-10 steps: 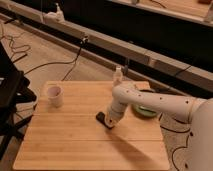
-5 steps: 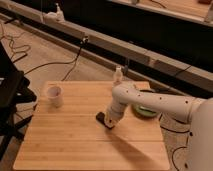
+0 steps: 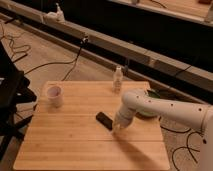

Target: Push the eraser across the table

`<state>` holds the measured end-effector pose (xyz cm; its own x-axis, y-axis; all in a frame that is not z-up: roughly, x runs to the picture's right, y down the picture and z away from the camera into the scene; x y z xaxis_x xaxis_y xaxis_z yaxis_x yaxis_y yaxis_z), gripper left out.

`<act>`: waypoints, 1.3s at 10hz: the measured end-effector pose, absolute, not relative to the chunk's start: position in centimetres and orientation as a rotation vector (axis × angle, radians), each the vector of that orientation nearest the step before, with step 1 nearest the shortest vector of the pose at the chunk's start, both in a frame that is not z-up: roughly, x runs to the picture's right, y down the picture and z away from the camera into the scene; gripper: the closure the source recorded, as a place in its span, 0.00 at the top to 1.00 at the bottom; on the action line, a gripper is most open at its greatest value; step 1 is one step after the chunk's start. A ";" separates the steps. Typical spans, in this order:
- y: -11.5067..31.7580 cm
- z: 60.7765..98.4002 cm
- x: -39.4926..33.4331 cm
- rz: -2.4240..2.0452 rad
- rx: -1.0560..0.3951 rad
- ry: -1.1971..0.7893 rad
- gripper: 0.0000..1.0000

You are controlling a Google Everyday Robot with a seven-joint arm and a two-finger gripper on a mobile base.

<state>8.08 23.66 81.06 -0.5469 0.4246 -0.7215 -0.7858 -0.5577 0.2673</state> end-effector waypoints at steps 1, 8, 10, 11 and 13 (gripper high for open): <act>24.2 81.2 8.4 2.141 -0.788 0.772 0.00; 21.3 85.7 4.9 2.152 -0.876 0.648 0.00; 20.3 86.6 3.2 2.130 -0.897 0.610 0.00; 19.7 87.2 2.0 2.118 -0.918 0.588 0.00; 18.3 88.3 -0.4 2.099 -0.974 0.536 0.00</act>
<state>-0.36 18.32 88.29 -0.4310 0.4537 -0.7800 -0.7724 -0.6324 0.0589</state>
